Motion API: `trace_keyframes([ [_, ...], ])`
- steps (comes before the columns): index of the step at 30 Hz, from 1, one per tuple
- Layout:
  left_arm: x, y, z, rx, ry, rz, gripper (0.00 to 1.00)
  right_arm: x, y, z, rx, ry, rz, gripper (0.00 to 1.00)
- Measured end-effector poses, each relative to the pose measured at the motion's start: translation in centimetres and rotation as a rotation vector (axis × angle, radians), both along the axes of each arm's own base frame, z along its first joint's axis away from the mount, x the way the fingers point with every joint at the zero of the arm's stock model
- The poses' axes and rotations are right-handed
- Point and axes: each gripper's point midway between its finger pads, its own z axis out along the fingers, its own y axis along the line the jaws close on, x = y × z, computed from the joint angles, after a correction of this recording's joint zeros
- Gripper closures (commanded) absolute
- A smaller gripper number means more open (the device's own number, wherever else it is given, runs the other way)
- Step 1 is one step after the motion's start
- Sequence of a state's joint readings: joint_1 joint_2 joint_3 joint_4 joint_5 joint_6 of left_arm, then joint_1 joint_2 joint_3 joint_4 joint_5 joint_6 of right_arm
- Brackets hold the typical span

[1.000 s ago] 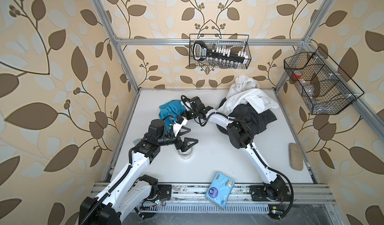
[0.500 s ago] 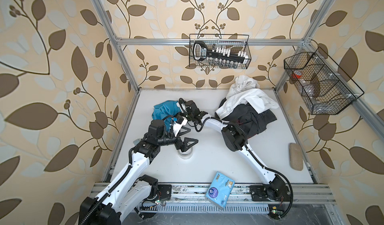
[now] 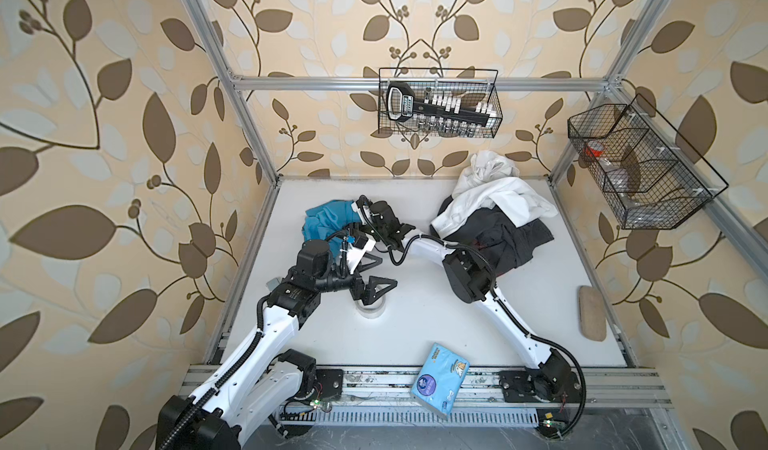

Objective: Pick out a specific cloth from the pile

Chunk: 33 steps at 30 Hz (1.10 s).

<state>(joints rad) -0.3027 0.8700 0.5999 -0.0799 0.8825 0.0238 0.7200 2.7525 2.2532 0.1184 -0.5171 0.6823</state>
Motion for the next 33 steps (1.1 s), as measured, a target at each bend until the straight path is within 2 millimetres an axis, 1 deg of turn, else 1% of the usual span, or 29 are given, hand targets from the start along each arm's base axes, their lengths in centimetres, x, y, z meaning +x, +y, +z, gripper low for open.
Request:
trace_keyframes([
  [1,0.0,0.0,0.0,0.000,-0.001,0.001,0.01,-0.2,-0.2,0.1,-0.006,-0.002,0.003,0.24],
  [2,0.0,0.0,0.0,0.000,-0.001,0.001,0.01,-0.4,-0.3,0.2,-0.012,-0.002,0.006,0.13],
  [3,0.0,0.0,0.0,0.000,-0.002,0.001,0.01,-0.6,-0.5,0.3,-0.022,-0.004,0.011,0.06],
  [4,0.0,0.0,0.0,0.000,-0.002,0.001,0.01,-0.9,-0.7,0.5,-0.030,-0.008,0.017,0.01],
  [8,-0.2,-0.1,0.1,0.001,-0.003,-0.005,0.01,-1.9,-1.8,1.5,-0.064,-0.019,0.025,0.01],
  [12,-0.4,-0.2,0.1,0.001,-0.006,-0.011,0.01,-2.8,-3.1,3.2,-0.101,-0.049,0.025,0.01],
  [16,-0.4,-0.2,0.2,0.000,-0.011,-0.012,0.01,-3.8,-5.0,4.7,-0.146,-0.075,0.019,0.01],
  [20,-0.5,-0.3,0.2,0.000,-0.011,-0.016,0.01,-5.0,-7.3,5.7,-0.201,-0.086,0.015,0.00],
  [24,-0.6,-0.3,0.2,0.001,-0.013,-0.018,0.01,-6.0,-11.2,6.3,-0.269,-0.086,-0.015,0.00],
  [27,-0.6,-0.3,0.3,0.000,-0.019,-0.019,0.01,-6.8,-15.3,6.9,-0.318,-0.081,-0.065,0.01],
  [30,-0.7,-0.3,0.3,0.001,-0.023,-0.019,0.01,-7.7,-19.4,7.9,-0.362,-0.093,-0.130,0.00],
  [33,-0.8,-0.4,0.3,0.003,-0.024,-0.026,0.01,-9.0,-22.8,9.1,-0.395,-0.122,-0.186,0.00],
])
